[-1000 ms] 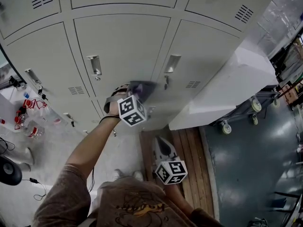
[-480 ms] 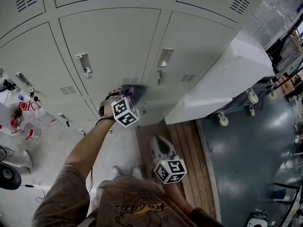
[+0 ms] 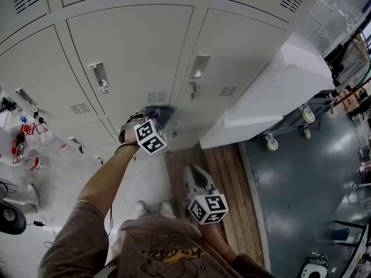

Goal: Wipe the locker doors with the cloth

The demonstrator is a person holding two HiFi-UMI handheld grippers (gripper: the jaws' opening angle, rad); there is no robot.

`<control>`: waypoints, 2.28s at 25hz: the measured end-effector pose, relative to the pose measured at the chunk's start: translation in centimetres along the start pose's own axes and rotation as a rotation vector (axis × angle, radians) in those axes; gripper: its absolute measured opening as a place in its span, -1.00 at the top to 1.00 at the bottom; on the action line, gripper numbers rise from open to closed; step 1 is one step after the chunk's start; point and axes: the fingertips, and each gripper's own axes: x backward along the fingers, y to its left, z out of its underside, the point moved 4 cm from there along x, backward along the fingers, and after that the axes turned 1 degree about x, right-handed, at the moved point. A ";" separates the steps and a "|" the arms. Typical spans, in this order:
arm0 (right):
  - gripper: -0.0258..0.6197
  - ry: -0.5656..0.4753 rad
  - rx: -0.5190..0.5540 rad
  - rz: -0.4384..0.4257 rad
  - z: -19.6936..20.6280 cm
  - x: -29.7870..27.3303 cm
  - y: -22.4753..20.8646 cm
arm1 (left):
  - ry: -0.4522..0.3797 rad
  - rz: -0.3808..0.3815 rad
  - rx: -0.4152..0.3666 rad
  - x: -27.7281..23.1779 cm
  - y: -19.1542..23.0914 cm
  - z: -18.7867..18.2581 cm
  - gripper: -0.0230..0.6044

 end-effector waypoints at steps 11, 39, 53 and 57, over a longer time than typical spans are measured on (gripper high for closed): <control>0.92 -0.006 0.007 -0.013 -0.2 -0.2 -0.1 | -0.123 0.053 0.167 5.5 -0.7 -0.9 0.80; 0.92 -0.053 0.077 -0.150 -2.4 -1.9 3.5 | -0.471 -0.114 0.850 25.7 -0.8 7.3 0.80; 0.92 -0.068 0.099 -0.176 -1.1 -2.3 5.9 | -0.480 -0.143 0.920 25.5 -3.8 11.1 0.80; 0.92 -0.062 0.099 -0.184 -0.8 -2.3 6.4 | -0.486 -0.165 0.932 26.0 -3.7 11.4 0.80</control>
